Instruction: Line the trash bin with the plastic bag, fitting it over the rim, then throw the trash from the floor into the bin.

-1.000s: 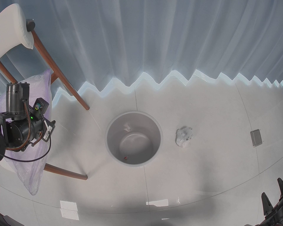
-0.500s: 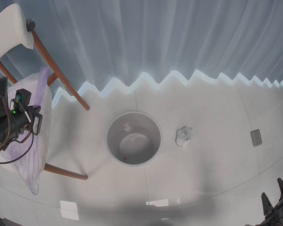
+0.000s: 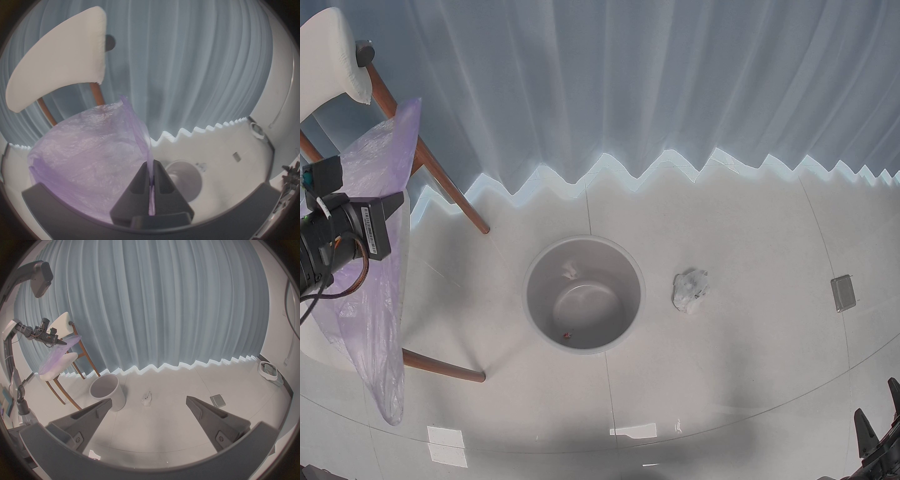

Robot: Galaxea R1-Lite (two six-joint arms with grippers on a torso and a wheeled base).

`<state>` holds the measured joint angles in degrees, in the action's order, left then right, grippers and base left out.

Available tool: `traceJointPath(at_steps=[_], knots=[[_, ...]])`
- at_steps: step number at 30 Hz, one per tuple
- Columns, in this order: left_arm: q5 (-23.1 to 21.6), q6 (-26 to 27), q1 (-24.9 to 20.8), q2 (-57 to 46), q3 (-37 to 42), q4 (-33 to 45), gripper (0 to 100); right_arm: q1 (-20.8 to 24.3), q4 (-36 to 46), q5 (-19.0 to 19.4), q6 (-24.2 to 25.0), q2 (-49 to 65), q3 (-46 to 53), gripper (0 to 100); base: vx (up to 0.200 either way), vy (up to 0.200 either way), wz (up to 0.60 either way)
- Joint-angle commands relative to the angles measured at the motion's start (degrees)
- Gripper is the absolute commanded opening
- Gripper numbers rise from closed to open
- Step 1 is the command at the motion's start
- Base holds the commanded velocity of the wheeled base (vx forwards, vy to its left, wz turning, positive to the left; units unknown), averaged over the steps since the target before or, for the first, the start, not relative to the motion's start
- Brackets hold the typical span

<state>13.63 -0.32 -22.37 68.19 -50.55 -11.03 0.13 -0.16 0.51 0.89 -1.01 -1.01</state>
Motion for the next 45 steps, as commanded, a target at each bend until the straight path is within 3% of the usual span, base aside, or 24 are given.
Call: traceJointPath(at_steps=[1, 4, 9, 11, 16, 22, 29, 35, 37, 43, 45], knots=[[-0.27, -2.5, -8.66, -0.43, -2.36, -0.04, 0, 0.04, -0.02, 0.02, -0.01, 0.57, 1.01, 100, 0.0, 0.0, 0.0], [-0.27, -5.22, -15.25, -0.17, -3.67, -0.04, 0, 0.04, -0.02, 0.02, -0.01, 0.57, 1.01, 100, 0.0, 0.0, 0.0], [0.08, -17.88, -29.66, 2.56, -8.42, 0.13, 0, 0.04, -0.02, 0.02, -0.01, 0.84, 1.01, 100, 0.0, 0.0, 0.0], [0.08, -19.63, -31.42, 3.09, -9.12, 0.05, 0, -0.05, -0.02, 0.02, -0.01, 0.92, 1.01, 100, 0.0, 0.0, 0.0], [0.08, -26.14, -41.7, 6.6, -12.55, 0.05, 0, -0.05, -0.02, 0.02, 0.08, 1.01, 1.01, 100, 0.0, 0.0, 0.0], [-0.36, -27.63, -46.71, 10.2, -12.81, -0.13, 0, -0.05, -0.02, 0.02, 0.16, 1.01, 1.01, 100, 0.0, 0.0, 0.0], [-0.45, -27.54, -47.15, 12.67, -12.73, 0.05, 0, -0.05, -0.02, 0.02, 0.34, 1.01, 1.01, 100, 0.0, 0.0, 0.0], [0.17, -25.61, -44.52, 12.75, -6.84, 0.66, 0, -0.05, -0.02, 0.02, 0.34, 1.01, 1.01, 100, 0.0, 0.0, 0.0], [-0.18, -21.13, -41.53, 12.58, -2.36, 0.13, 0, -0.05, -0.02, 0.02, 0.34, 1.01, 1.01, 100, 0.0, 0.0, 0.0], [0.17, -16.73, -34.93, 12.84, 3.71, 0.31, 0, -0.05, -0.02, 0.02, 0.34, 1.01, 1.01, 100, 0.0, 0.0, 0.0], [-0.01, -9.88, -32.3, 12.93, 6.78, 0.13, 0, -0.05, -0.02, 0.02, 0.34, 1.01, 1.01, 100, 0.0, 0.0, 0.0]])
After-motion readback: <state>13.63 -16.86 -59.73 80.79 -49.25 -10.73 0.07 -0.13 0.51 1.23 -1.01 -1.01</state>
